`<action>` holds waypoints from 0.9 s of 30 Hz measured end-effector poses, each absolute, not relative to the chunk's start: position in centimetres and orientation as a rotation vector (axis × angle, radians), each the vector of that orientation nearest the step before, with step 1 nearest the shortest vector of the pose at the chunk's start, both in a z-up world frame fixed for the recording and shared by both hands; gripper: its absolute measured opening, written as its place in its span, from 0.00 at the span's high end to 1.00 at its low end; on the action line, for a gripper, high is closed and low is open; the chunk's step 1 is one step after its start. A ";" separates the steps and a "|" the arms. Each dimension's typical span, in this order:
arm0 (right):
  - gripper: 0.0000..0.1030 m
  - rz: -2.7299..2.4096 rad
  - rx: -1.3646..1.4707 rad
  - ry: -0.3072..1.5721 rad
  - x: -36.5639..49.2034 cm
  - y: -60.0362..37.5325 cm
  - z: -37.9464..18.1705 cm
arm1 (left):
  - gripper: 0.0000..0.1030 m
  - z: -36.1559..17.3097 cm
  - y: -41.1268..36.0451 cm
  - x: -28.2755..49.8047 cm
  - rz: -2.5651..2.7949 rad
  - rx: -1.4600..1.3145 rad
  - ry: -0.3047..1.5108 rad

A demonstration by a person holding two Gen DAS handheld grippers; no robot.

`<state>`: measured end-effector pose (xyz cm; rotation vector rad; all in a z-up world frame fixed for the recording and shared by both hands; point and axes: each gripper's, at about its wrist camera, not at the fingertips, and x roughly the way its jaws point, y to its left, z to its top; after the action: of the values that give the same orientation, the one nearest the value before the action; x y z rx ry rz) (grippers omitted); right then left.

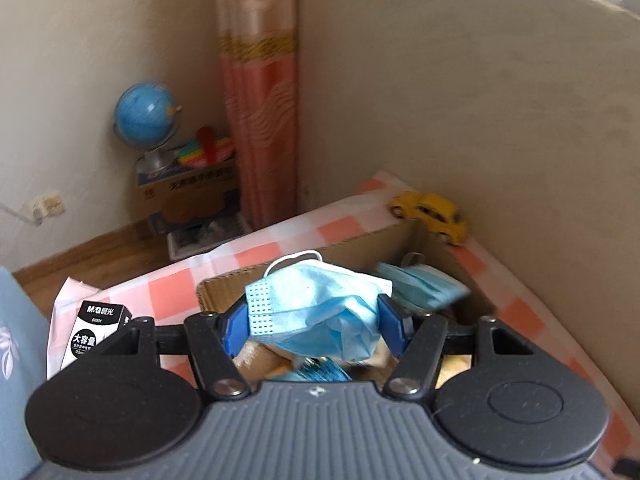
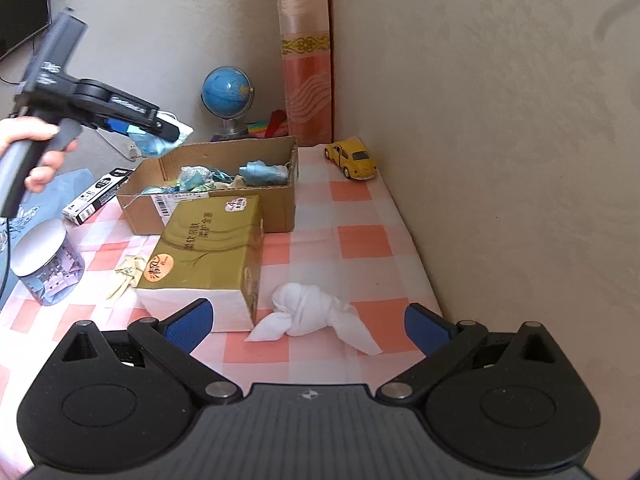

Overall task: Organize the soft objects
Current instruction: 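Lower blue mask into box and open left tool, then withdraw both tools from the box toward the beige cloth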

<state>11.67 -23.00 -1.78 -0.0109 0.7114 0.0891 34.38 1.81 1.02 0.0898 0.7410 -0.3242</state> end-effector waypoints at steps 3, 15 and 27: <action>0.00 0.084 -0.012 0.716 12.0 -23.2 -2.0 | 0.37 0.0 2.1 36.0 -0.275 0.061 0.764; 0.00 0.071 0.002 0.734 12.3 -23.9 -2.9 | 0.09 0.1 3.3 35.0 -0.229 0.035 0.748; 0.00 0.060 -0.013 0.729 11.6 -23.6 -3.3 | 0.06 2.0 3.5 26.1 -0.293 0.109 0.693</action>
<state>11.61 -23.59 -3.33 -0.0126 0.7286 0.0599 26.13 3.51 2.02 0.1086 0.6932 -0.2928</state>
